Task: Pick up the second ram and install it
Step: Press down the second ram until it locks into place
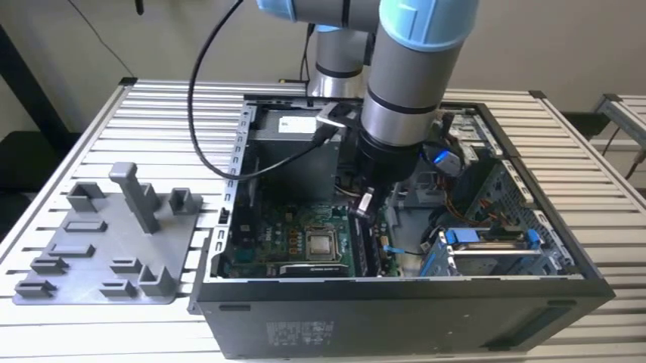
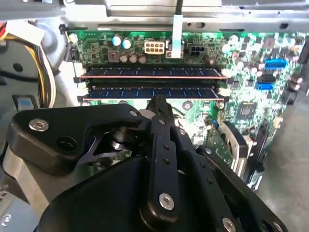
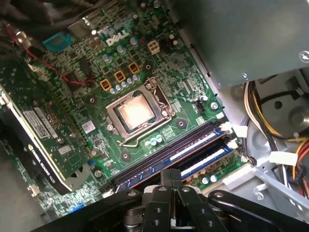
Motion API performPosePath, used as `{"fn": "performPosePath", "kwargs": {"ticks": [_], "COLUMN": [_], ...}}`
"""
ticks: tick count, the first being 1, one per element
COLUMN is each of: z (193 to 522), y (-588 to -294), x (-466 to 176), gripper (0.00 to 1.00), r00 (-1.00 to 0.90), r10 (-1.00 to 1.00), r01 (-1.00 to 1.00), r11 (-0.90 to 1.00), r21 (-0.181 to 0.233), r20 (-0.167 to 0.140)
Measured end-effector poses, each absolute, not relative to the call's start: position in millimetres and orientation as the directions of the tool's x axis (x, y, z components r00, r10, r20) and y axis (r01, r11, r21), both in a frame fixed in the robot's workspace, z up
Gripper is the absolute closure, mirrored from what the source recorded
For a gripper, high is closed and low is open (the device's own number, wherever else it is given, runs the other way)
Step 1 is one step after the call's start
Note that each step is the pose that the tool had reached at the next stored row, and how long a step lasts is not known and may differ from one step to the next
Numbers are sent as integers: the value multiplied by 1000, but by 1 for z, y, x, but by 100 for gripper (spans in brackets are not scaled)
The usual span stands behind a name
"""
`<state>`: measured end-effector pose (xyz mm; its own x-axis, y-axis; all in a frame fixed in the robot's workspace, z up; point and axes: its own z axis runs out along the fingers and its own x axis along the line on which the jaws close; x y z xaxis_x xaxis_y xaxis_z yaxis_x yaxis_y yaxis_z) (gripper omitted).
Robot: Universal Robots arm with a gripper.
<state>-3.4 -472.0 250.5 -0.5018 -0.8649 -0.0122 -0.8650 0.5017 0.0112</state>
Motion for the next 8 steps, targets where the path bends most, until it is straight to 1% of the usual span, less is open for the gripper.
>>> {"fn": "performPosePath", "kwargs": {"ticks": [8], "z": [244], "y": [-472], "x": [-3], "gripper": [89], "r00": [-371], "r10": [-928], "r01": [-929], "r11": [371], "r21": [15], "r20": [-22]}}
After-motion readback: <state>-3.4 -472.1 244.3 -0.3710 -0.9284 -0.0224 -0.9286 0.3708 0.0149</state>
